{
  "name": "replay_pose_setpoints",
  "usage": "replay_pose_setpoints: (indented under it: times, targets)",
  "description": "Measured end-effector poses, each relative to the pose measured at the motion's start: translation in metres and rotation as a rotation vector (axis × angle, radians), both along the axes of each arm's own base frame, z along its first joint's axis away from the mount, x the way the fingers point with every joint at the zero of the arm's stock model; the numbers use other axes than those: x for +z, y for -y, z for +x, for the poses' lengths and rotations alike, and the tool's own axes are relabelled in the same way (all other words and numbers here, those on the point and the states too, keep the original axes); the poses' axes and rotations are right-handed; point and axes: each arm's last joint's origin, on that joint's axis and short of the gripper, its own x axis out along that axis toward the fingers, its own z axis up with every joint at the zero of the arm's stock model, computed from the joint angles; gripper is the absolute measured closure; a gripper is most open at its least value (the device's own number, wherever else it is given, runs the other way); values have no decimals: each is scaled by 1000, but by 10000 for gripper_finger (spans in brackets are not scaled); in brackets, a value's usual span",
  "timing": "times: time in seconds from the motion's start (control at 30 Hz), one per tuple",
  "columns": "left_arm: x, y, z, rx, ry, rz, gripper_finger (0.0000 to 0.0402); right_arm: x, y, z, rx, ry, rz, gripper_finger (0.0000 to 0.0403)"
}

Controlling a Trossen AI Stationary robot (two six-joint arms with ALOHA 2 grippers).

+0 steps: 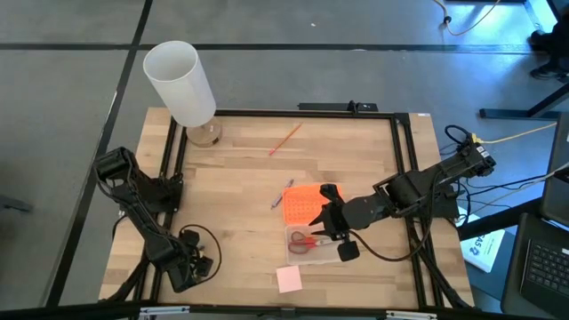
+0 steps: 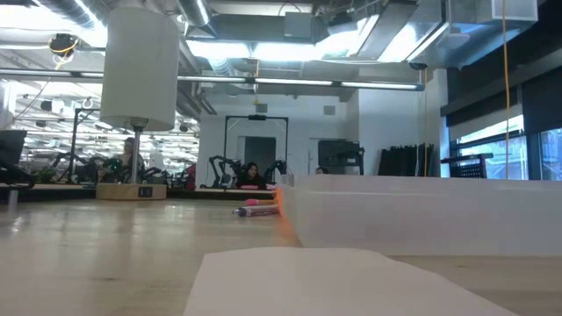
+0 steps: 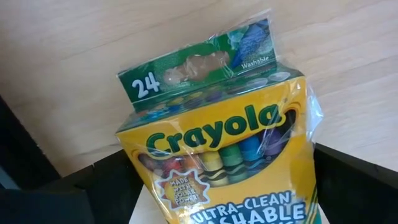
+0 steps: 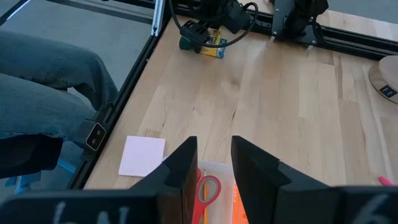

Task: Pack school essentials
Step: Put the yellow box of crayons into the orange supply box

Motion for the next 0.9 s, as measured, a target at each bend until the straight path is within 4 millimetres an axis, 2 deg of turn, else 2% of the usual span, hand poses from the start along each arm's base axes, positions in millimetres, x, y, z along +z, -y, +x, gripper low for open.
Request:
replay_pose_setpoints:
  times: [0.37,0.77,0.9]
  targets:
    - [-6,-1,1,-26,-15,35,6,0,0,0,0,0,0,302]
    - [-7,0,2,-53,-11,40,64,0,0,0,0,0,0,302]
    - [-7,0,3,-90,1,47,71,0,0,0,0,0,0,302]
